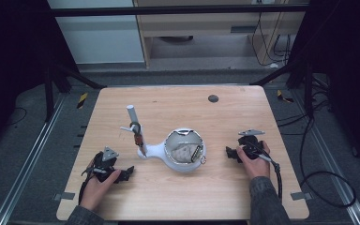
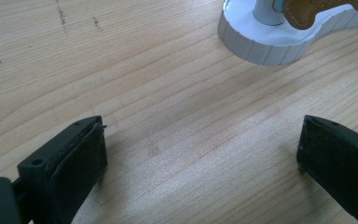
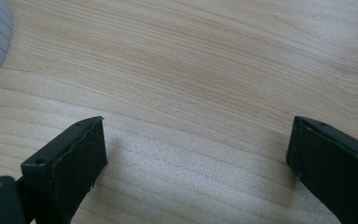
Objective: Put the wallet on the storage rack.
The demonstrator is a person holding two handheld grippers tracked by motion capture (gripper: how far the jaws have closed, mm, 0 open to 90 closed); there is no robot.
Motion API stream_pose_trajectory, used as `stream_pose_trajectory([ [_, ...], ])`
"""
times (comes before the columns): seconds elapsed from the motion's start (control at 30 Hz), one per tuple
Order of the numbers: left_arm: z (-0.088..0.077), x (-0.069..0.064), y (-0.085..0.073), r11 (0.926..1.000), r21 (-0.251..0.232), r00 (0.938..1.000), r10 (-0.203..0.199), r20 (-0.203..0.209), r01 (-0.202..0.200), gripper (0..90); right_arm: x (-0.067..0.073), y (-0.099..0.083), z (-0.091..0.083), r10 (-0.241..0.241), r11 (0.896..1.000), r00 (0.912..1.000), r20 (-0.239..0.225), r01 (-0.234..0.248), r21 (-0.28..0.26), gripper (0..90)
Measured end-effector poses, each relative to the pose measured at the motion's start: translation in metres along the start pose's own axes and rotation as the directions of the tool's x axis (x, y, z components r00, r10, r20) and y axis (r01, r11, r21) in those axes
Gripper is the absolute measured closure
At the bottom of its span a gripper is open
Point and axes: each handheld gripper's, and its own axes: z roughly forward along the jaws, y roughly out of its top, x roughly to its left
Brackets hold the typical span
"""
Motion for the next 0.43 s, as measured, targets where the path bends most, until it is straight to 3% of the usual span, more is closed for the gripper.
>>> stream_pose_trajectory([
  [0.13,0.0000,0.0000,0.0000,1.0000,0.000,1.0000,0.000,0.000,0.000,0.7,-0.0003,-0.0045,0.0004,0.001,0.999,1.0000,0.009,0.000,-0.037,3.5],
  [0.43,0.0003,-0.0001,0.0004,1.0000,0.003,1.0000,0.000,0.001,0.000,0.3,0.0031,-0.0063,-0.0012,0.033,0.999,0.9986,0.042,-0.032,-0.036,3.0],
])
